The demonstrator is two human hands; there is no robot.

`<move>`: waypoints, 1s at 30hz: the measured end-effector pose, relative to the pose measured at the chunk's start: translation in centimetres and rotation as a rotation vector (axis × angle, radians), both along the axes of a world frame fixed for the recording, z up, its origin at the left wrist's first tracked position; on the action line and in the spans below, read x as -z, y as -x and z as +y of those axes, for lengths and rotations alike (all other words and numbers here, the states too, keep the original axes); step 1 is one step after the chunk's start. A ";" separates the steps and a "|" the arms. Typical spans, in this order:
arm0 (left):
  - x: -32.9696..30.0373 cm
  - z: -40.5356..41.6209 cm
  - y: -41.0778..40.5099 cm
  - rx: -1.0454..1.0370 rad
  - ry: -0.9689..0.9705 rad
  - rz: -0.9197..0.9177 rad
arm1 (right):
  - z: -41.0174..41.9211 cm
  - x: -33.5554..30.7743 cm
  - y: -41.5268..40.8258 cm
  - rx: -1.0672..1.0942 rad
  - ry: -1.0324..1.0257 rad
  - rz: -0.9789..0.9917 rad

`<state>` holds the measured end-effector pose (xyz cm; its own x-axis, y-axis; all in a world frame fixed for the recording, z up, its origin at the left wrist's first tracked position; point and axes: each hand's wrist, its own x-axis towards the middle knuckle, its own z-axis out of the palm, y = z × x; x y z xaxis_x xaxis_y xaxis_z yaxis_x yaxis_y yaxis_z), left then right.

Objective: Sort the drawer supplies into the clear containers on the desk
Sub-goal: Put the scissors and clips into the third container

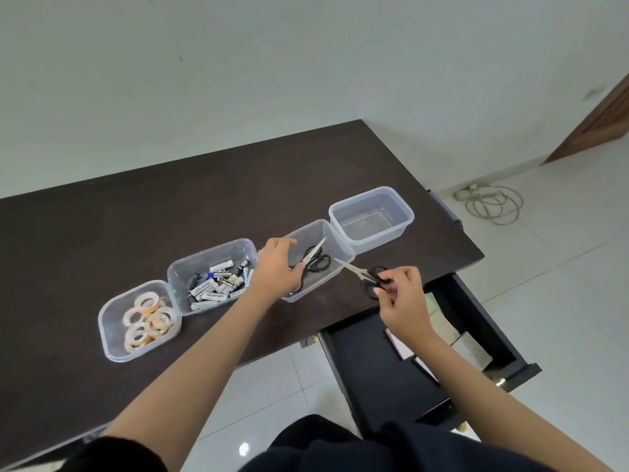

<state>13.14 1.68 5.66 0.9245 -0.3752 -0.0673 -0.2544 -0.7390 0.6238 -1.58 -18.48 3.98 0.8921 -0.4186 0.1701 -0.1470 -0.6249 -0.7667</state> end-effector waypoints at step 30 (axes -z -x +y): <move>1.1 4.0 -1.3 0.079 -0.283 0.031 | 3.7 -0.4 -10.8 -0.315 0.196 0.083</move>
<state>14.43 5.71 4.57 0.8893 -0.4078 -0.2069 -0.3020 -0.8636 0.4037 9.25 -14.82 4.34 0.9859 -0.0885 0.1420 0.0193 -0.7831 -0.6216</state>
